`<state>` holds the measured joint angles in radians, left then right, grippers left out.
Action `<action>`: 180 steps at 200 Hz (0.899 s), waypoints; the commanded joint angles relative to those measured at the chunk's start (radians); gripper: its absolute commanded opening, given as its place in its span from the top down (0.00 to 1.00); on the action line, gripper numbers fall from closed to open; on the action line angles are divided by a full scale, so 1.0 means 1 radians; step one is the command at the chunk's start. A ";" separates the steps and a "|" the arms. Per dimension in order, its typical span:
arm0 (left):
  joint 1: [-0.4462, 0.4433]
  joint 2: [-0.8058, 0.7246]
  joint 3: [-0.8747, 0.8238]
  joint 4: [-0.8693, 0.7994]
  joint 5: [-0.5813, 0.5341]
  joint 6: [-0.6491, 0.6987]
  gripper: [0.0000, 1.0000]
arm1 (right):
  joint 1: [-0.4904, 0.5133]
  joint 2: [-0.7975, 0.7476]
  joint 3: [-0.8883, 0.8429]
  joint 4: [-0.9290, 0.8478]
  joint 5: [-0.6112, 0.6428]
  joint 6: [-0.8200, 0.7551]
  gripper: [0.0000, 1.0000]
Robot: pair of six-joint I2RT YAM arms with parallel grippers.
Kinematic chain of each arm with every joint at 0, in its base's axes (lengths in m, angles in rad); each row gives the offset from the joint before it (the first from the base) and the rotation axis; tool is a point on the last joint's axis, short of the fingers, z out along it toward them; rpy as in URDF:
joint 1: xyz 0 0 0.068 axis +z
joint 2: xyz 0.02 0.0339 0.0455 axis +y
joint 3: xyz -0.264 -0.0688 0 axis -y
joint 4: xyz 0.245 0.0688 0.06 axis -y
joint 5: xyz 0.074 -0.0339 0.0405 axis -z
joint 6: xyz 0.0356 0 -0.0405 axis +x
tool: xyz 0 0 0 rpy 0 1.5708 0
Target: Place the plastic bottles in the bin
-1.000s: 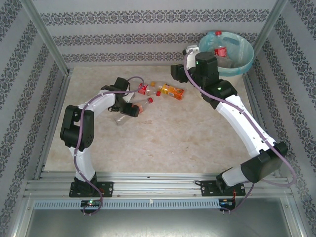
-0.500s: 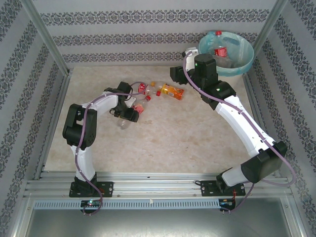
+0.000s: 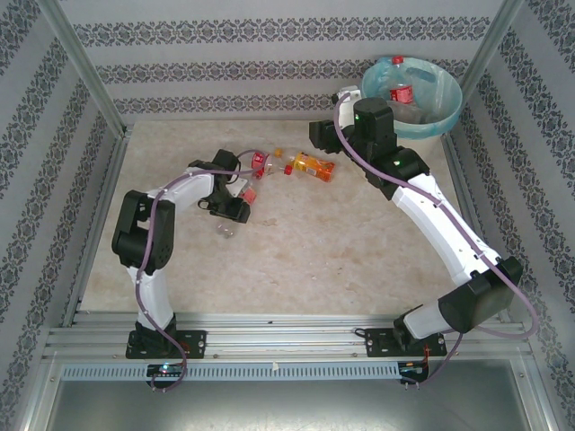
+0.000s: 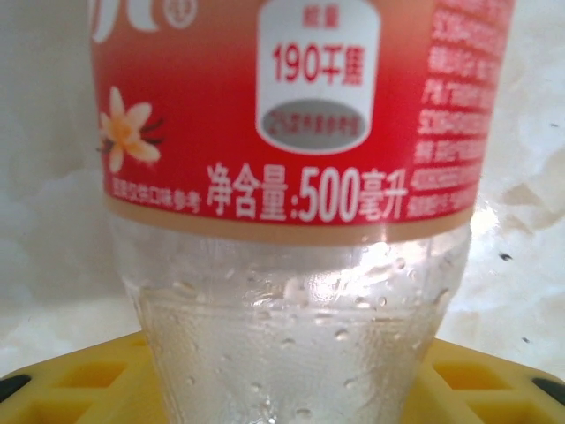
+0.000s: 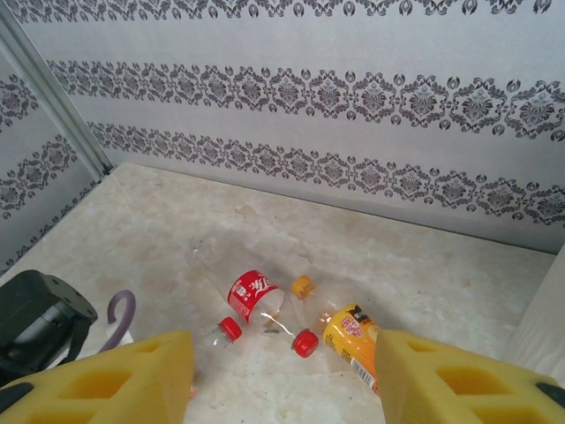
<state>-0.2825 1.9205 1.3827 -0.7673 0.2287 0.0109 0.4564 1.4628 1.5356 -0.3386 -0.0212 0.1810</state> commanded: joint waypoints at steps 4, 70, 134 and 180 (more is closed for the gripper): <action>-0.016 -0.148 -0.027 -0.047 0.033 0.001 0.44 | 0.016 -0.031 0.011 0.025 -0.010 0.016 0.43; -0.027 -0.503 -0.210 0.198 0.179 0.038 0.47 | 0.051 -0.031 0.015 0.071 -0.099 0.079 0.44; -0.041 -0.711 -0.395 0.505 0.256 0.044 0.52 | 0.091 0.044 0.053 0.158 -0.363 0.216 0.43; -0.052 -0.801 -0.466 0.618 0.288 0.047 0.52 | 0.128 0.119 0.118 0.159 -0.409 0.256 0.43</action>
<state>-0.3225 1.1633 0.9398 -0.2848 0.4759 0.0330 0.5682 1.5471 1.5970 -0.2127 -0.3676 0.3916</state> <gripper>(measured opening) 0.485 0.568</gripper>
